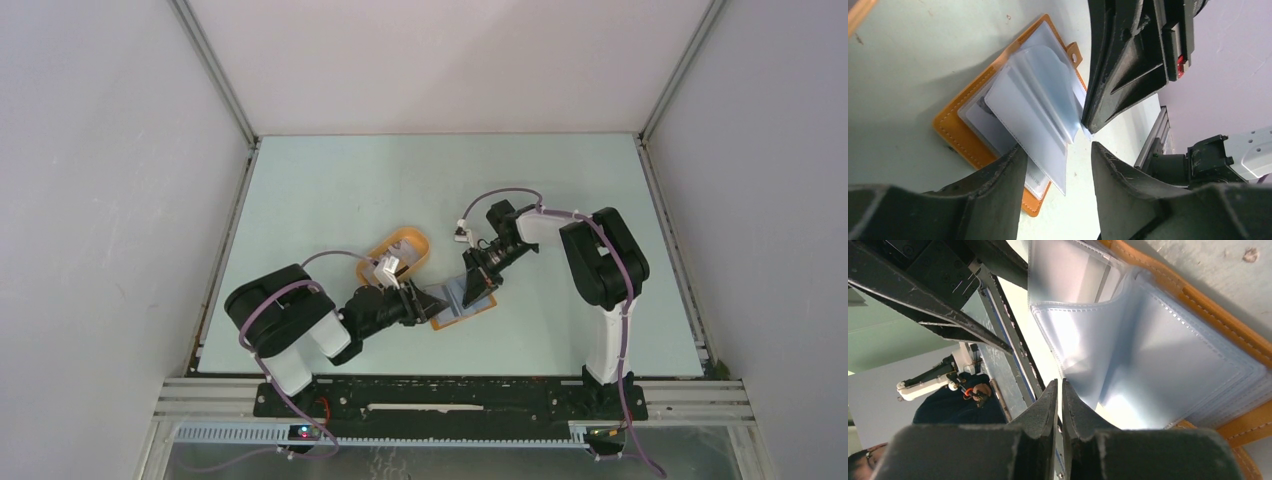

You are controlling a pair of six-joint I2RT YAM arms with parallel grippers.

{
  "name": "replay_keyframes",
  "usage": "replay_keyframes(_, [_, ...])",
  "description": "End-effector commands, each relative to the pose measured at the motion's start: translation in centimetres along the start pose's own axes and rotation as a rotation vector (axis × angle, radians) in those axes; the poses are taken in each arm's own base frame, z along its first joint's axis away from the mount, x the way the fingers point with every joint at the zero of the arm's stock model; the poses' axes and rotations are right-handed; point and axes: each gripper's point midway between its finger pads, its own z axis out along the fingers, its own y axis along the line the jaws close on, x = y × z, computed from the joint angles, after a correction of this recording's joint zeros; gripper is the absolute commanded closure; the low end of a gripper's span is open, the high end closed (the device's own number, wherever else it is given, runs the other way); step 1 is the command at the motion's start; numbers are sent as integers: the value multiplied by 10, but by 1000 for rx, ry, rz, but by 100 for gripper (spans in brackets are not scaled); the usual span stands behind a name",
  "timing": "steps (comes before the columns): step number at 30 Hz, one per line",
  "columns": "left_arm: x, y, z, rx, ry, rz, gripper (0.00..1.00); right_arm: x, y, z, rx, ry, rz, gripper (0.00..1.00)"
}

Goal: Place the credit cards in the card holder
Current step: Insert the credit card into the card holder.

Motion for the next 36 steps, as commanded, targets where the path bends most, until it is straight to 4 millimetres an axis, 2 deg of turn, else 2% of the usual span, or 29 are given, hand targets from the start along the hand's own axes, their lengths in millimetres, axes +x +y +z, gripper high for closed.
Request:
replay_keyframes(1, [-2, 9, -4, -39, -18, -4, 47, -14, 8, -11, 22, -31, -83, 86])
replay_keyframes(8, [0, 21, -12, -99, -13, 4, 58, -25, 9, -39, 127, -95, -178, 83])
replay_keyframes(13, [-3, 22, -24, -135, -11, 60, 58, -30, 16, -64, 207, -144, -284, 79])
replay_keyframes(15, [-10, 15, -28, -138, -19, 112, 56, -31, 23, -72, 241, -160, -341, 77])
replay_keyframes(17, [-15, 9, -34, -152, -16, 165, 53, -32, 30, -80, 265, -176, -393, 75])
replay_keyframes(19, [-29, 6, -41, -199, -43, 235, 50, -33, 38, -87, 289, -189, -447, 73])
replay_keyframes(20, [-31, 10, -48, -238, -32, 269, 47, -33, 42, -90, 301, -196, -473, 72])
replay_keyframes(26, [-82, -16, -83, -308, -157, 436, 20, -45, 70, -111, 403, -277, -645, 63])
replay_keyframes(31, [-111, -34, -109, -331, -251, 477, 1, -67, 107, -120, 433, -370, -791, 48])
replay_keyframes(33, [-118, -41, -116, -322, -274, 476, 0, -79, 122, -119, 389, -389, -808, 43])
replay_keyframes(36, [-129, -55, -126, -316, -281, 473, 0, -98, 145, -111, 302, -375, -789, 41])
